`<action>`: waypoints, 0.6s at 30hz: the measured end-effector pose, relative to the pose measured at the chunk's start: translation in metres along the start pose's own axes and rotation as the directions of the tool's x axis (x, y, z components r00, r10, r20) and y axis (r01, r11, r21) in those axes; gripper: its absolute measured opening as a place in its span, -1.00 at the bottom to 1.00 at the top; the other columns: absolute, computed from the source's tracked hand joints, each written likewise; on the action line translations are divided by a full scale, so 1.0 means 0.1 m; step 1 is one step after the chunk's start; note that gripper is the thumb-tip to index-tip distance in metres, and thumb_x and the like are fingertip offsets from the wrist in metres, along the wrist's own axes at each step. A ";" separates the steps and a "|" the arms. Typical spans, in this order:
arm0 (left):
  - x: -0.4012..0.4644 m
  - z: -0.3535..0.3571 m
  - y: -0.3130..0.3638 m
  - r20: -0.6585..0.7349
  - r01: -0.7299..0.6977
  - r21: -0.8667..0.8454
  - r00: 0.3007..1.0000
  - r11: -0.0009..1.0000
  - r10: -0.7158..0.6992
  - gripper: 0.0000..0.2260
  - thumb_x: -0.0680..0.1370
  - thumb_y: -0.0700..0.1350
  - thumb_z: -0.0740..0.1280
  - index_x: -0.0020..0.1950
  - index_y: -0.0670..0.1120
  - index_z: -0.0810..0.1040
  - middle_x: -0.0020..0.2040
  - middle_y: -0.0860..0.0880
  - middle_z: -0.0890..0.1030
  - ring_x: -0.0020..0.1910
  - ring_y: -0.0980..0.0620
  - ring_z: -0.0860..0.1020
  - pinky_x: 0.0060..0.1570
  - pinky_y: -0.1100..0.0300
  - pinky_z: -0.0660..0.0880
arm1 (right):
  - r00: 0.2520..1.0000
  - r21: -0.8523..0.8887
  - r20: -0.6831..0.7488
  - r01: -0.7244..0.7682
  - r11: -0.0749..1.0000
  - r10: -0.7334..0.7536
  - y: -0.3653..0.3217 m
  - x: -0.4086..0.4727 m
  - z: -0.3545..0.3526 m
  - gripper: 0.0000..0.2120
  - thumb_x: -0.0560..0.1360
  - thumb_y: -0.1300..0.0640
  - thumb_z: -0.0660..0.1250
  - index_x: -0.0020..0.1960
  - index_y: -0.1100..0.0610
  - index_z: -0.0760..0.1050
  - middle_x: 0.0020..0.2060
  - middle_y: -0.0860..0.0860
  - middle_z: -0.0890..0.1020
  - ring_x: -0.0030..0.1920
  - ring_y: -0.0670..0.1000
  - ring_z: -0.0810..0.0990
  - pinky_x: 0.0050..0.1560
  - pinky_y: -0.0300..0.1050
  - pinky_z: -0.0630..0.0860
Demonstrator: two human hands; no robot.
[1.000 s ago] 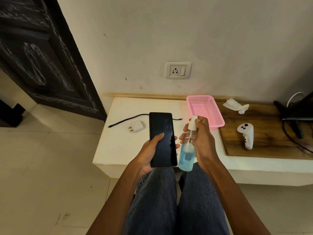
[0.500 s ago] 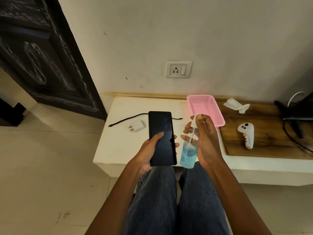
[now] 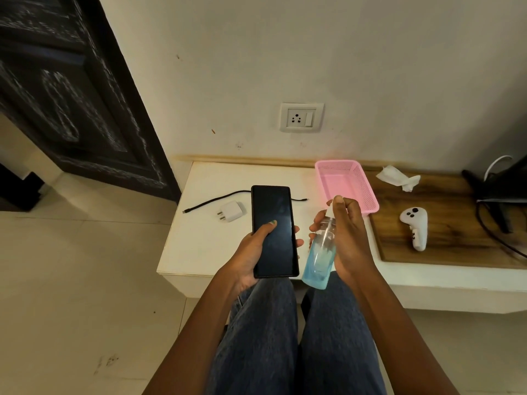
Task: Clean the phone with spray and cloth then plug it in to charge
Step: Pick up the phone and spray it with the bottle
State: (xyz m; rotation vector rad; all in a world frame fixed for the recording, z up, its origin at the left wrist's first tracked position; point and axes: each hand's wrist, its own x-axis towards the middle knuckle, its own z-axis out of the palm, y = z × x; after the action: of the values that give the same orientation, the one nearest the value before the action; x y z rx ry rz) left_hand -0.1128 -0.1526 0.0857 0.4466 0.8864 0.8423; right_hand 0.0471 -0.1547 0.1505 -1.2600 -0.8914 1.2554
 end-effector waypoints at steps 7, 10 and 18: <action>0.00 0.02 0.01 -0.021 -0.038 -0.022 0.999 0.999 0.038 -0.73 0.57 0.01 0.24 0.03 -0.10 0.67 0.14 -0.15 0.64 0.15 -0.18 0.58 0.27 -0.22 0.40 | 0.988 0.157 -0.072 -0.124 0.980 0.137 -0.07 -0.02 -0.02 -0.80 0.61 0.05 0.12 -0.13 0.12 0.39 -0.48 0.03 0.53 -0.52 -0.03 0.51 -0.40 -0.18 0.51; 0.00 0.02 0.01 -0.019 -0.035 -0.010 0.999 0.999 0.035 -0.73 0.57 0.01 0.24 0.00 -0.08 0.69 0.13 -0.15 0.65 0.16 -0.18 0.58 0.27 -0.23 0.39 | 0.983 0.111 -0.157 -0.084 0.990 0.100 -0.09 -0.02 -0.03 -0.84 0.59 0.05 0.16 -0.13 0.05 0.42 -0.50 0.01 0.53 -0.53 -0.06 0.52 -0.46 -0.22 0.53; -0.01 0.04 0.01 -0.035 -0.030 -0.020 0.999 0.999 0.029 -0.74 0.57 0.02 0.25 0.03 -0.09 0.66 0.13 -0.17 0.65 0.16 -0.20 0.58 0.29 -0.24 0.37 | 0.970 0.099 -0.167 -0.164 0.981 0.179 -0.10 0.03 -0.07 -0.81 0.55 -0.01 0.22 -0.15 0.08 0.43 -0.42 0.06 0.53 -0.46 -0.01 0.53 -0.40 -0.14 0.53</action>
State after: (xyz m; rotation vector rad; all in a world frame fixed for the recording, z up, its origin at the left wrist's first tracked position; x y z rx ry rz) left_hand -0.1105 -0.1526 0.0892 0.4290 0.9037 0.8878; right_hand 0.0561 -0.1514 0.1587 -1.3792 -0.6066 1.2805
